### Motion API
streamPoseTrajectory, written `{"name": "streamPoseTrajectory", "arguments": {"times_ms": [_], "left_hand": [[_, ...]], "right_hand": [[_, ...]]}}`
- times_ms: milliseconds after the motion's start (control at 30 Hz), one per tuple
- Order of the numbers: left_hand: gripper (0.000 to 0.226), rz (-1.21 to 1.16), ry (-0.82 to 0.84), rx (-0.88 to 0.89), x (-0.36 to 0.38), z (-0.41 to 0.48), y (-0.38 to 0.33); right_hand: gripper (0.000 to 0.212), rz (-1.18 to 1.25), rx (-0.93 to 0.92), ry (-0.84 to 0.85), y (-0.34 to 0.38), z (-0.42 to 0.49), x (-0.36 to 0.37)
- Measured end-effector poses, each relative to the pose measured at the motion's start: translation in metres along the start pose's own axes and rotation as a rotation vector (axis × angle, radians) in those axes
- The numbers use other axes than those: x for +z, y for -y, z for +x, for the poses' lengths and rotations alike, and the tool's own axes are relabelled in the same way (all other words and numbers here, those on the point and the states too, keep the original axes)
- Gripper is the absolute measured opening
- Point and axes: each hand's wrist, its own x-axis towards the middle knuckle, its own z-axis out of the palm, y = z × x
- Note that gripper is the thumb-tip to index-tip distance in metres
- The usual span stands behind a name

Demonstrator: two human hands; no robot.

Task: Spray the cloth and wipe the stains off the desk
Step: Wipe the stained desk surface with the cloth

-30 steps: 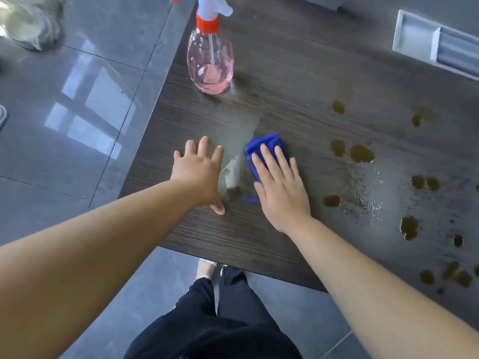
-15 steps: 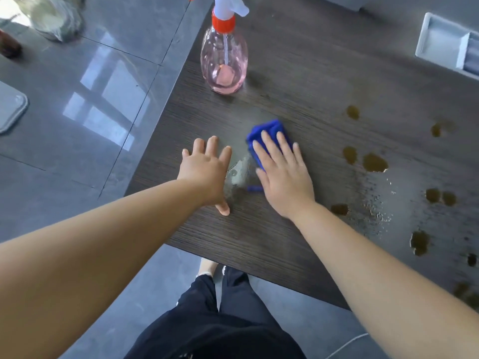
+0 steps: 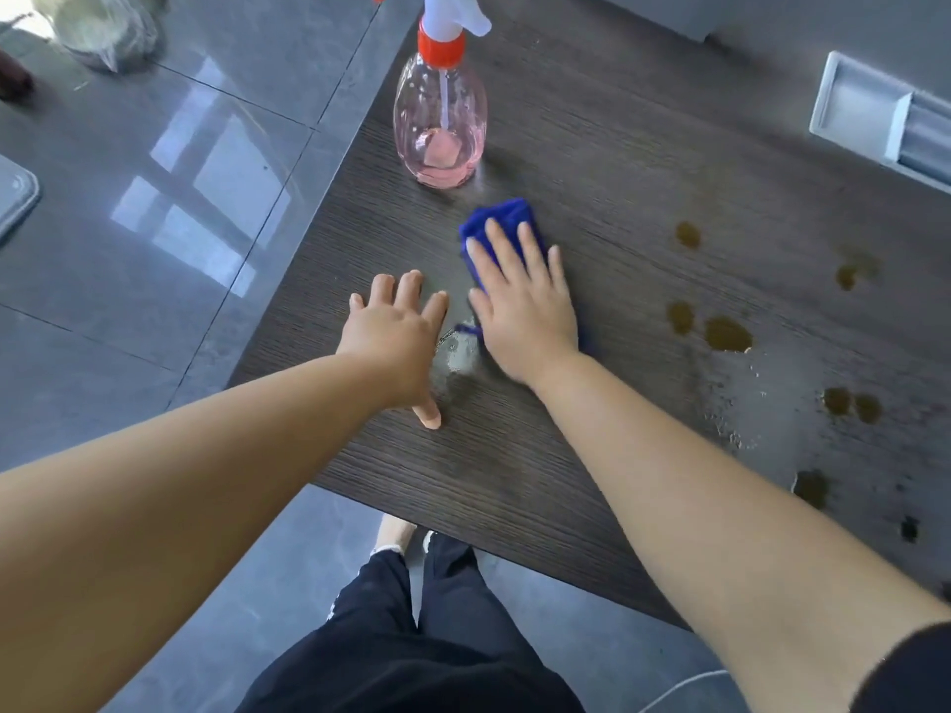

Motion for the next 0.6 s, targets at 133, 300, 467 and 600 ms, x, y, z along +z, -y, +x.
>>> {"name": "streamPoseTrajectory", "arguments": {"times_ms": [133, 300, 467, 600], "left_hand": [[0.134, 0.006, 0.003, 0.005, 0.001, 0.0, 0.0], [0.133, 0.005, -0.007, 0.009, 0.001, 0.001, 0.001], [0.132, 0.001, -0.02, 0.001, 0.003, 0.001, 0.001], [0.133, -0.006, -0.03, 0.009, 0.003, 0.001, 0.003]], "right_hand": [[0.054, -0.034, -0.138, 0.058, -0.034, -0.049, 0.003], [0.054, 0.025, 0.282, 0.033, -0.038, 0.032, -0.015], [0.055, 0.012, 0.082, 0.018, 0.006, -0.004, 0.001], [0.053, -0.051, -0.176, 0.028, -0.015, -0.1, 0.017]]}}
